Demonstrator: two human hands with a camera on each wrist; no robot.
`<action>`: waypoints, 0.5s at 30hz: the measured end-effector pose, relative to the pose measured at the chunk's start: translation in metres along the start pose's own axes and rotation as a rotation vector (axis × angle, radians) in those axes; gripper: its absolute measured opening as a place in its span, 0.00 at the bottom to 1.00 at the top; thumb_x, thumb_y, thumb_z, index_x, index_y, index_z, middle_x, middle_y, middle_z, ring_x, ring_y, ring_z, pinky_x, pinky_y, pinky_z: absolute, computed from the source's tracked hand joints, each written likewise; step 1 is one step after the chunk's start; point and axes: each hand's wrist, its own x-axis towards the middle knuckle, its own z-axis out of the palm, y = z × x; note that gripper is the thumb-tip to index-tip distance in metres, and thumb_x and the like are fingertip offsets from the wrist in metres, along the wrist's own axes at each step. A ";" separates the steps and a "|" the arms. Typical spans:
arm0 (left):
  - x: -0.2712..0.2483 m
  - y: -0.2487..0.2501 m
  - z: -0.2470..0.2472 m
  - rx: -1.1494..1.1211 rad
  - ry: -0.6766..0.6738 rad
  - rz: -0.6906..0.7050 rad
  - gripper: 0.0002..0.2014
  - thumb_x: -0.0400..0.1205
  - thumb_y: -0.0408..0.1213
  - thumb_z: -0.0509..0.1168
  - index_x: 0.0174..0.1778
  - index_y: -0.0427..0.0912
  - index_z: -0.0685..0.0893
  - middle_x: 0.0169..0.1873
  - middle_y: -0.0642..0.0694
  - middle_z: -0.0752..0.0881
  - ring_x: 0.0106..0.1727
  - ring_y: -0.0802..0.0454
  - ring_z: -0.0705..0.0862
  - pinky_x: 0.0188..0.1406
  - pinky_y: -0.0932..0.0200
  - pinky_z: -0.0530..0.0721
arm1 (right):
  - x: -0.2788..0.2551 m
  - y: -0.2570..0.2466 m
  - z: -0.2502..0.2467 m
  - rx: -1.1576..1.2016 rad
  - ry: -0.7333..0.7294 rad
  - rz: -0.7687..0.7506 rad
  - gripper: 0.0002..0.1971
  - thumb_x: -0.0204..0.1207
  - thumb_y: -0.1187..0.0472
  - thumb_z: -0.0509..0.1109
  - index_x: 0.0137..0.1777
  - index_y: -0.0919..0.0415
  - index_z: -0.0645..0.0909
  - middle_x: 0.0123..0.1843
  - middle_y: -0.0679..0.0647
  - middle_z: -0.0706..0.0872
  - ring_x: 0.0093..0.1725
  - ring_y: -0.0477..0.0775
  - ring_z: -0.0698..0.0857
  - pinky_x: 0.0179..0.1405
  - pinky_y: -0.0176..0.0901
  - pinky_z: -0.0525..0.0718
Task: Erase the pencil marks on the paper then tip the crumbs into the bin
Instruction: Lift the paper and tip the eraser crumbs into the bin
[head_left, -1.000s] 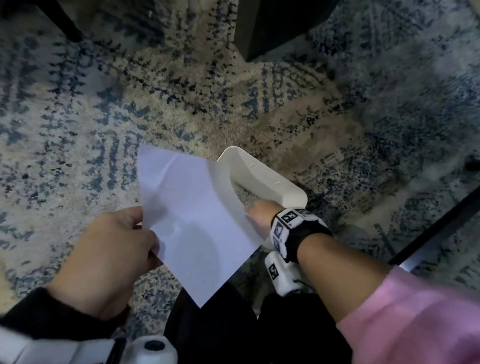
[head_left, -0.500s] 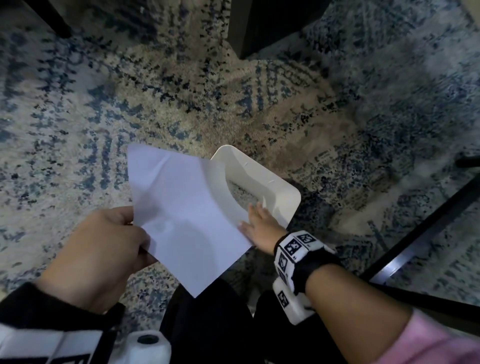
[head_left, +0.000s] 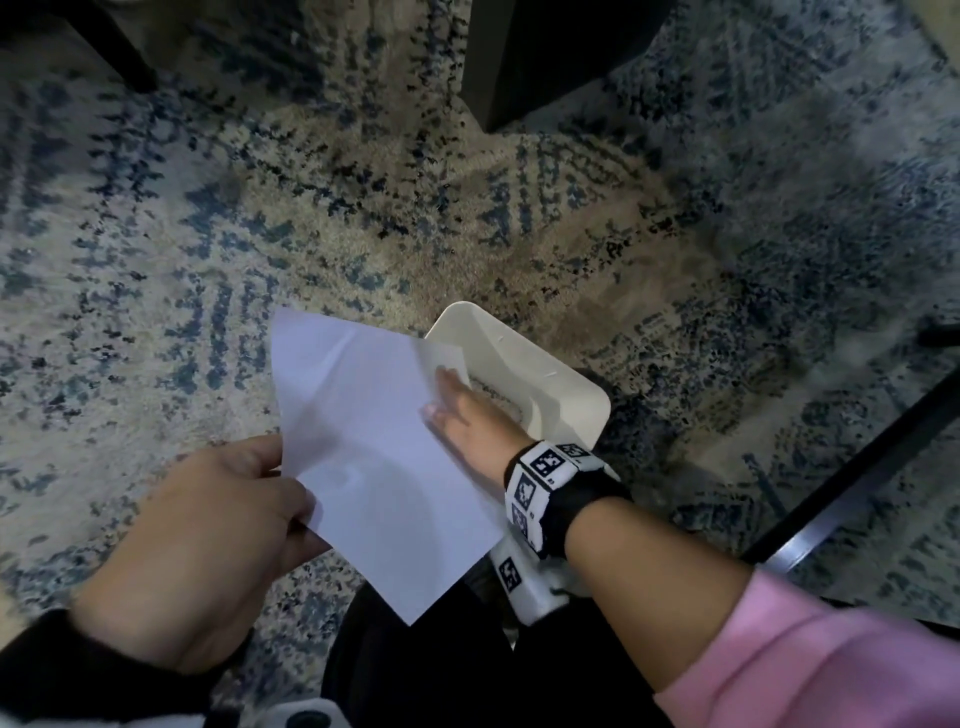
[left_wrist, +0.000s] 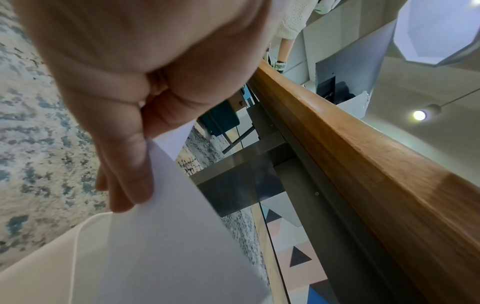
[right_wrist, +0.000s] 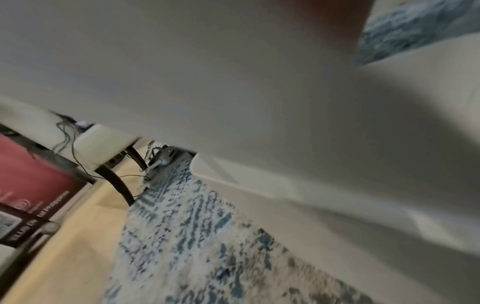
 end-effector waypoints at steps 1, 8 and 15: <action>0.001 0.001 0.000 -0.002 0.003 0.000 0.20 0.76 0.15 0.52 0.39 0.43 0.83 0.31 0.45 0.92 0.37 0.47 0.90 0.22 0.65 0.86 | -0.003 0.000 0.004 0.059 -0.057 -0.005 0.31 0.83 0.47 0.52 0.83 0.51 0.47 0.84 0.49 0.47 0.82 0.48 0.49 0.80 0.46 0.47; 0.006 -0.006 -0.014 -0.003 -0.060 0.019 0.20 0.77 0.15 0.50 0.36 0.41 0.83 0.23 0.51 0.91 0.28 0.55 0.90 0.21 0.64 0.86 | 0.004 0.028 -0.034 -0.291 -0.008 0.386 0.26 0.85 0.53 0.50 0.79 0.66 0.55 0.81 0.63 0.60 0.76 0.63 0.66 0.70 0.48 0.66; 0.015 -0.008 -0.012 -0.022 -0.043 0.013 0.19 0.77 0.16 0.51 0.40 0.40 0.84 0.30 0.44 0.92 0.40 0.47 0.88 0.25 0.64 0.88 | 0.000 0.006 0.003 -0.028 -0.151 0.063 0.30 0.84 0.47 0.51 0.83 0.54 0.48 0.84 0.51 0.52 0.82 0.52 0.54 0.78 0.42 0.53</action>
